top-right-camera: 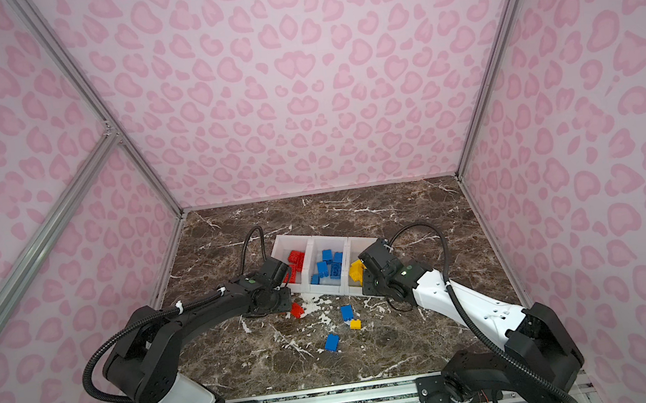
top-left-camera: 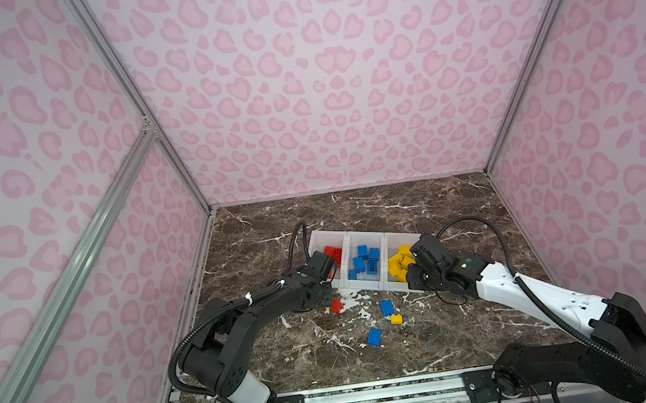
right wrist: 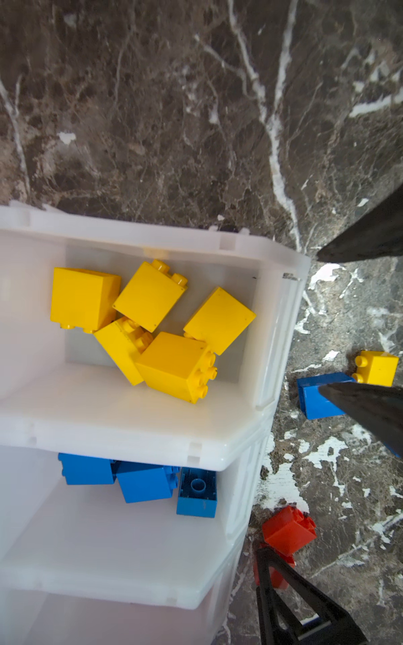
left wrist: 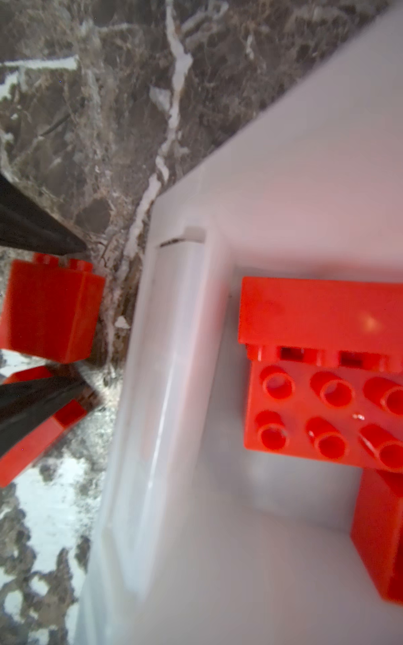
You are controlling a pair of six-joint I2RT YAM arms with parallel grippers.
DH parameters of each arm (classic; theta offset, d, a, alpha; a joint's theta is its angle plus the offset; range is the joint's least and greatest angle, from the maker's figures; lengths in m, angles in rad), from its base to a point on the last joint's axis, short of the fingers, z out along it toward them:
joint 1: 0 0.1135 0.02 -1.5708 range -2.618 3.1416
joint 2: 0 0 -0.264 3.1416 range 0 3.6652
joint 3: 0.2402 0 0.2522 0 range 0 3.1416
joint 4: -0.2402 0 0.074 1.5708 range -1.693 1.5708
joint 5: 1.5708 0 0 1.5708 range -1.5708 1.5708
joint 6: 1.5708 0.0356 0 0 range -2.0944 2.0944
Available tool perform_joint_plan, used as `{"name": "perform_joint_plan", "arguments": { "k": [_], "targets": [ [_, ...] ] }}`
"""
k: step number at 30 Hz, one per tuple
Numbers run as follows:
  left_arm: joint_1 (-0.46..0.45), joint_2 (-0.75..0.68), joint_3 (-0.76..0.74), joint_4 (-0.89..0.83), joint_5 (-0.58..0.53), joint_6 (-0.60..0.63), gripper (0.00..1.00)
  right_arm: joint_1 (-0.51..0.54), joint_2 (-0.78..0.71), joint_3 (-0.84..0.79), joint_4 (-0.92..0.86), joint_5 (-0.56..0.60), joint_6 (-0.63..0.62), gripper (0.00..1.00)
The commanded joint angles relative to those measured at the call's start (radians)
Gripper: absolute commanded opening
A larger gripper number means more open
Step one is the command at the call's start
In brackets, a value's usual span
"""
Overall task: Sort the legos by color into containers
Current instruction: 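Grasp a red brick on the table with the left gripper while the right gripper withdraws, then lift the red brick into the red compartment and open the left gripper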
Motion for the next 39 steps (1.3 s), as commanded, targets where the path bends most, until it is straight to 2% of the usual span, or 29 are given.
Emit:
{"name": "perform_joint_plan", "arguments": {
  "k": [1, 15, 24, 30, 36, 39],
  "targets": [
    [0.004, 0.005, -0.001, 0.005, -0.019, 0.01, 0.57, 0.001, -0.003, -0.008, -0.016, 0.015, 0.009, 0.56],
    [0.014, -0.006, -0.051, 0.022, -0.027, 0.003, 0.41, 0.0, -0.009, -0.013, -0.016, 0.015, 0.012, 0.56],
    [0.003, -0.114, -0.051, -0.007, 0.036, -0.044, 0.4, 0.001, -0.014, -0.019, -0.02, 0.025, 0.016, 0.56],
    [0.0, -0.148, 0.094, -0.041, 0.018, 0.001, 0.41, 0.001, -0.013, -0.017, -0.02, 0.026, 0.018, 0.56],
    [0.011, 0.015, 0.299, -0.091, 0.01, 0.095, 0.41, 0.001, -0.019, -0.015, -0.026, 0.024, 0.018, 0.56],
    [0.013, 0.074, 0.347, -0.096, 0.023, 0.108, 0.42, 0.002, -0.034, -0.016, -0.04, 0.03, 0.021, 0.56]
  ]
}}
